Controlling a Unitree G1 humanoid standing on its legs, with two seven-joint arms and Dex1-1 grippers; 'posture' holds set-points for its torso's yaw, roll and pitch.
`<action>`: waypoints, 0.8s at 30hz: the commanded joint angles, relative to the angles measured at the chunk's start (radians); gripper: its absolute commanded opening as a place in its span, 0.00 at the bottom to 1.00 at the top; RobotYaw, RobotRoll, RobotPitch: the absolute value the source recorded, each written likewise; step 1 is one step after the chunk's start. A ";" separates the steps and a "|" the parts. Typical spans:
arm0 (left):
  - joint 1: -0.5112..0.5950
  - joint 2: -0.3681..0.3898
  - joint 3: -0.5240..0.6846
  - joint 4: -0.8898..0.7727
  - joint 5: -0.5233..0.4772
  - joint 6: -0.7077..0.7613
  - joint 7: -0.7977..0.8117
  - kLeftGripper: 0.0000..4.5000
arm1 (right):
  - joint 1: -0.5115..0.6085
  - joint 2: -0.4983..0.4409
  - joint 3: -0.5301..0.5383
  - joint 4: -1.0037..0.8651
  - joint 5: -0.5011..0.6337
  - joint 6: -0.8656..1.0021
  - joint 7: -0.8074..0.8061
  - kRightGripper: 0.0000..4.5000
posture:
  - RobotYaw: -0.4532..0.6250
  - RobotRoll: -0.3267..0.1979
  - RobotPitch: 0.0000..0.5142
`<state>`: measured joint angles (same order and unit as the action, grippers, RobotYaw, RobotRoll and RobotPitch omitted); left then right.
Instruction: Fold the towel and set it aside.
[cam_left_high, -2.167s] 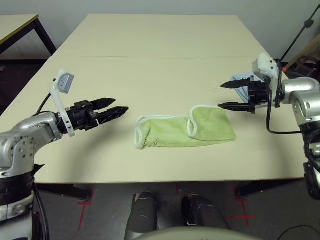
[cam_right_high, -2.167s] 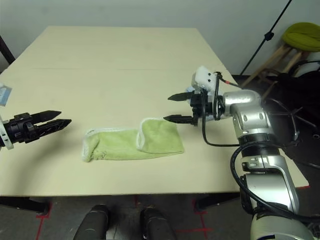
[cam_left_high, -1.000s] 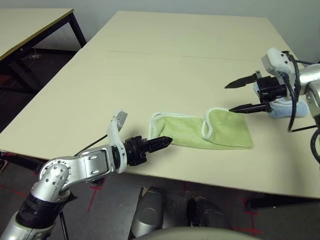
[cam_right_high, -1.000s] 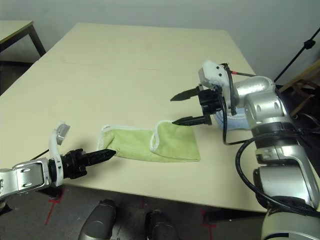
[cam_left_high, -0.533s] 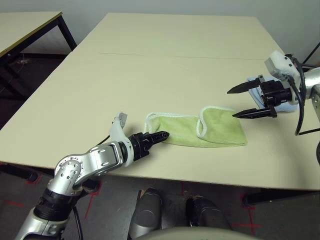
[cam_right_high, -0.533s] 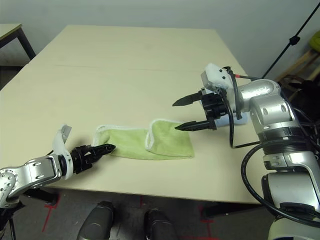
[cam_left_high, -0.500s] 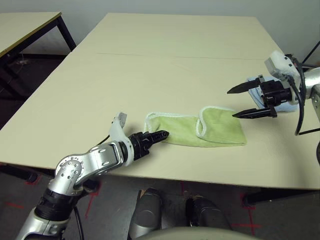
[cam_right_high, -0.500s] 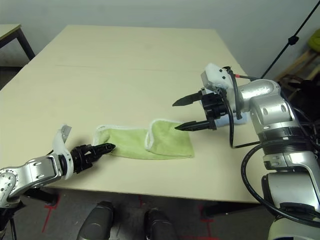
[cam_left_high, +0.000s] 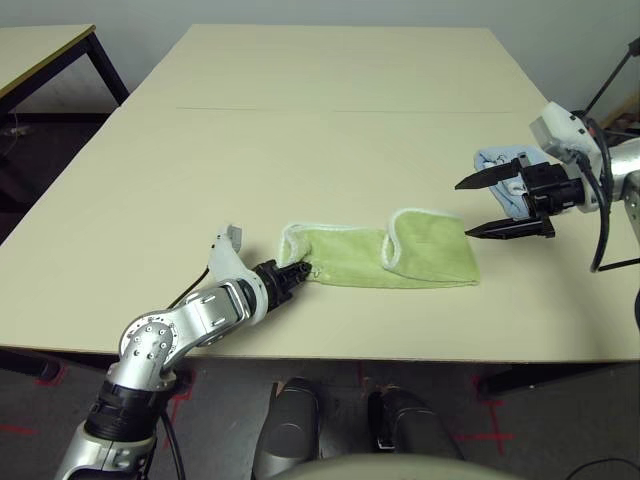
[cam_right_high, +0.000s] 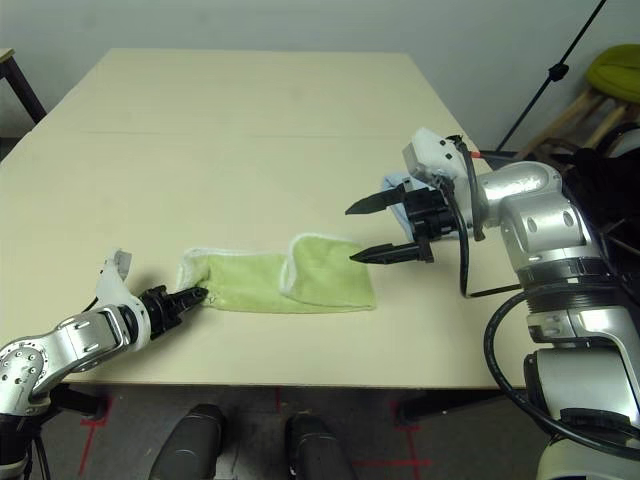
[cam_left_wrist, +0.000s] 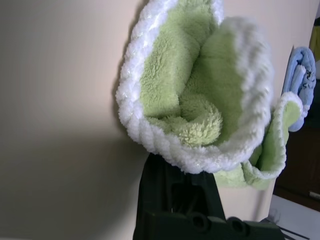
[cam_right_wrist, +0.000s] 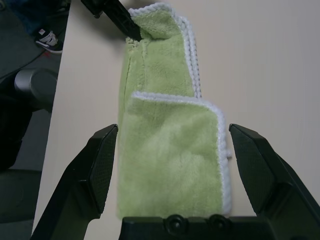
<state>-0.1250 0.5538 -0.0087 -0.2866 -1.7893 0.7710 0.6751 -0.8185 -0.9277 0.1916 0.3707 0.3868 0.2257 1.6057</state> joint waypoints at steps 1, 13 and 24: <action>0.052 0.009 0.039 -0.039 0.035 -0.004 0.012 0.00 | 0.025 -0.012 -0.003 -0.006 0.012 0.002 0.009 1.00 | 0.58 0.62 0.32; 0.146 0.051 0.204 -0.076 0.117 -0.028 -0.019 0.00 | 0.051 -0.029 0.031 0.033 0.033 -0.021 0.009 1.00 | 0.61 0.62 0.30; 0.154 0.130 0.319 -0.019 0.160 0.013 -0.091 0.00 | 0.038 -0.039 0.057 0.059 0.043 -0.036 0.009 1.00 | 0.62 0.62 0.27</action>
<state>0.0316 0.6752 0.3003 -0.3176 -1.6455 0.7712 0.5930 -0.7721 -0.9520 0.2270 0.4322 0.4185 0.1980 1.6058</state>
